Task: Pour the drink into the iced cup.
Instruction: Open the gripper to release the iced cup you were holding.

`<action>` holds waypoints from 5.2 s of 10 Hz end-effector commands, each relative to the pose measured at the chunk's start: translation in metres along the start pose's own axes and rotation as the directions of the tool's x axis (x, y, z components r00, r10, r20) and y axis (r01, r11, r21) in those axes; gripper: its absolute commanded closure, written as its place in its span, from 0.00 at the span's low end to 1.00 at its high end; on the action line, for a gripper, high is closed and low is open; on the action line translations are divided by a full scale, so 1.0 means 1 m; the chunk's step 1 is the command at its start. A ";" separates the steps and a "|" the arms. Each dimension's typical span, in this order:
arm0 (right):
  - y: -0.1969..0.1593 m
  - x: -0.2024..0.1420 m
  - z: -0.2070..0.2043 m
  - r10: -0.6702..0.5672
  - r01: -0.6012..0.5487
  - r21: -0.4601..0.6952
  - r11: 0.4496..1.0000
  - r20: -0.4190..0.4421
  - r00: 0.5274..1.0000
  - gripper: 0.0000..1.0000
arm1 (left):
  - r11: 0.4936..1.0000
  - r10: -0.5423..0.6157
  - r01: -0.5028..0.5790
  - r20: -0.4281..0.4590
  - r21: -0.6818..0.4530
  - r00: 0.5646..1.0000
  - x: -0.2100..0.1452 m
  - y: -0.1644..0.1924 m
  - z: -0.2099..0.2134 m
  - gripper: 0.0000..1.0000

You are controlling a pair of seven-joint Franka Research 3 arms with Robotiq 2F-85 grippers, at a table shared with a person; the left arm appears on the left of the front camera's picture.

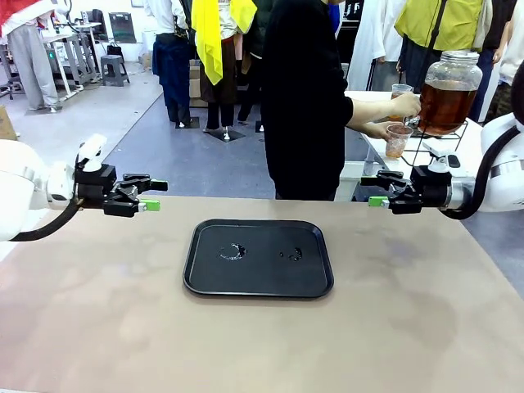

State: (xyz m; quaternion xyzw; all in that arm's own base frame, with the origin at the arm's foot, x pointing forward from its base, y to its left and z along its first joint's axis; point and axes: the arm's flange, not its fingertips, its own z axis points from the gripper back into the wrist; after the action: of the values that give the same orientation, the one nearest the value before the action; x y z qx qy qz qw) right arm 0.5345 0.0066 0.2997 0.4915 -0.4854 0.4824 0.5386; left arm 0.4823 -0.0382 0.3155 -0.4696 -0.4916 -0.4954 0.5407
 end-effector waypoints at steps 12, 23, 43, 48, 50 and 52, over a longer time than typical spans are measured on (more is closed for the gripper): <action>-0.001 0.003 -0.002 0.003 -0.003 0.004 1.000 -0.001 1.000 0.00 | 1.000 0.004 -0.004 -0.002 0.001 1.000 0.001 0.000 -0.002 0.00; -0.001 0.003 -0.002 0.003 -0.003 0.004 1.000 -0.001 1.000 0.00 | 1.000 0.004 -0.004 -0.002 0.001 1.000 0.001 0.000 -0.002 0.00; -0.001 0.003 -0.002 0.003 -0.003 0.004 1.000 -0.001 1.000 0.00 | 1.000 0.004 -0.004 -0.002 0.001 1.000 0.001 0.000 -0.002 0.00; -0.001 0.003 -0.002 0.003 -0.003 0.004 1.000 -0.001 1.000 0.00 | 1.000 0.004 -0.004 -0.002 0.001 1.000 0.001 0.000 -0.002 0.00; -0.001 0.003 -0.002 0.003 -0.003 0.004 1.000 -0.001 1.000 0.00 | 1.000 0.004 -0.004 -0.002 0.001 1.000 0.001 0.000 -0.002 0.00; -0.001 0.003 -0.002 0.003 -0.003 0.004 1.000 -0.001 1.000 0.00 | 1.000 0.004 -0.004 -0.002 0.001 1.000 0.001 0.000 -0.002 0.00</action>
State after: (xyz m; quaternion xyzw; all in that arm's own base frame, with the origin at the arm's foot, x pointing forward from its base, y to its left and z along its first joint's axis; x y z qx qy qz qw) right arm 0.5345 0.0066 0.2997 0.4915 -0.4854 0.4824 0.5386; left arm 0.4823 -0.0382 0.3155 -0.4696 -0.4916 -0.4954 0.5407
